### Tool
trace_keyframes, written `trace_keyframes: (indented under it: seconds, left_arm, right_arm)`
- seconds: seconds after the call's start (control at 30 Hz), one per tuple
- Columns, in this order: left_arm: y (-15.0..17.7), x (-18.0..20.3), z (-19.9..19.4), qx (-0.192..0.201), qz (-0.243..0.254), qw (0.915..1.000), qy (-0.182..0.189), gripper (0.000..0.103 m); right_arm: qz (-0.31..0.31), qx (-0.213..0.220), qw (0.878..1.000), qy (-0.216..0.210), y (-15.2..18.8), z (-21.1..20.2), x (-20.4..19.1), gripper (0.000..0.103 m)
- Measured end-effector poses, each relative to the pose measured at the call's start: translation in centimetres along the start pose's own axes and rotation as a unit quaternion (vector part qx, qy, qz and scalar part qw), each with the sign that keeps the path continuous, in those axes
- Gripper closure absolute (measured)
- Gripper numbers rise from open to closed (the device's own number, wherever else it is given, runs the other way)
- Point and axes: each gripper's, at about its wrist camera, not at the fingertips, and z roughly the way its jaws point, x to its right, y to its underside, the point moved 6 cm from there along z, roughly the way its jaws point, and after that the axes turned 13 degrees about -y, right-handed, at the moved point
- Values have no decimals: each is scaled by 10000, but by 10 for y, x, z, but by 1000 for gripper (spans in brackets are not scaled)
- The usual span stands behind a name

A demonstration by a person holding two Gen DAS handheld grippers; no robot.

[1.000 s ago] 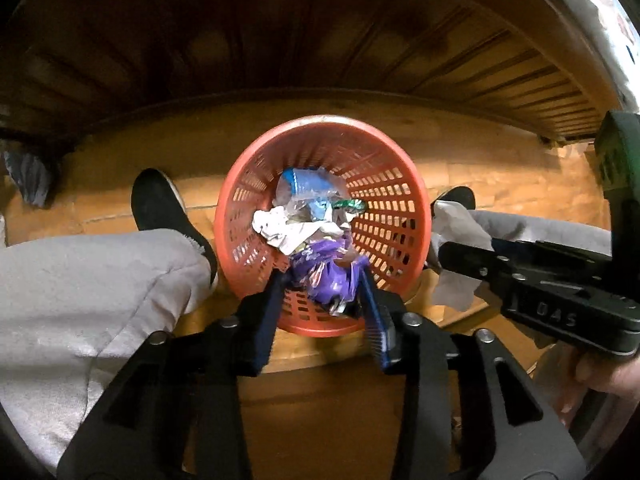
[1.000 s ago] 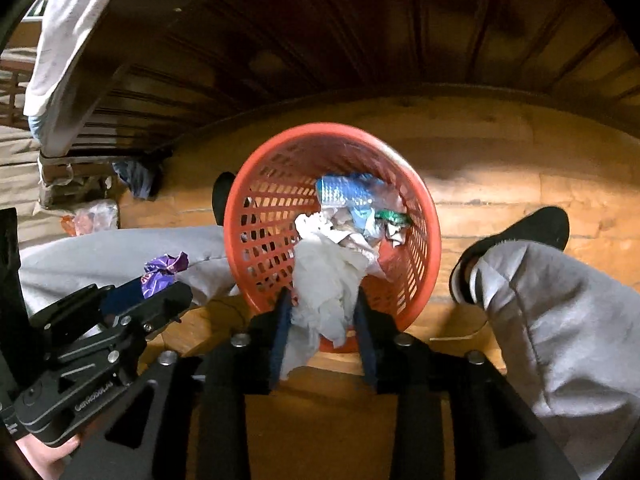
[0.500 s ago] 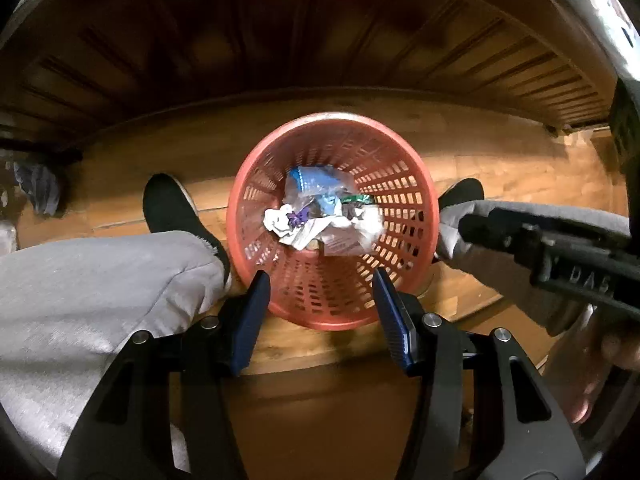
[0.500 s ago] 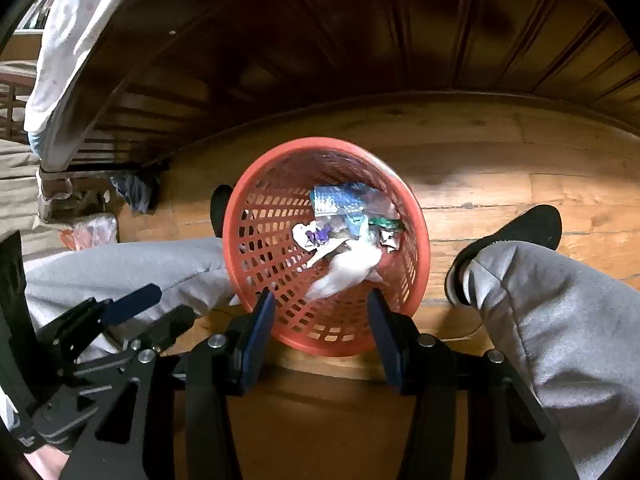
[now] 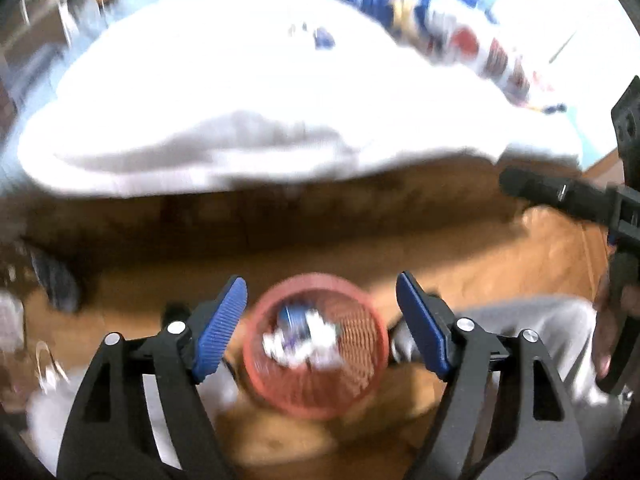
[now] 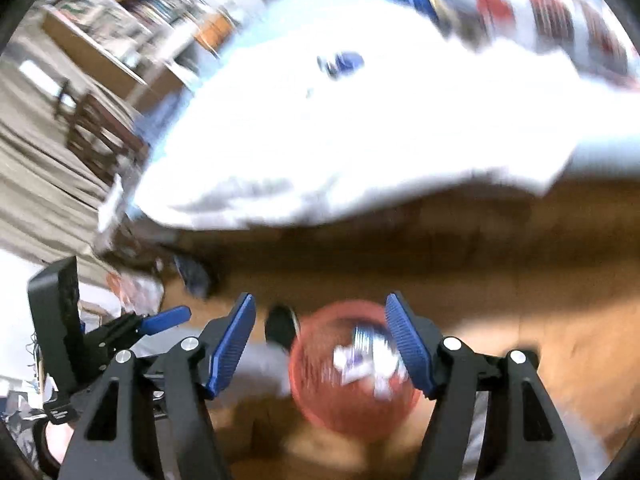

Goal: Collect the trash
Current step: 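Raise both tools back toward the Pepsi can on the bed, then grasp the can pull-tab lid by its ring with the right tool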

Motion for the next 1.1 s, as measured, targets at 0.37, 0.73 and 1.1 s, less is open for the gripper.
trace_keyframes:
  seconds: [0.37,0.73,1.1]
  left_arm:
    - [-129,-55,-32,1263,-670,9894,-267,15]
    - [-143,-109,3,1132,-1196,9861,-241,15]
    - [-133,-115,17,967,-1266,9871,-132,15]
  right_arm:
    - [-1039,506,9928,-323,-182,50,-14,13]
    - [-466,-53,9978,-465,-203,209,23,15]
    - [-2,-604,9973,-412,-198,269,60,43]
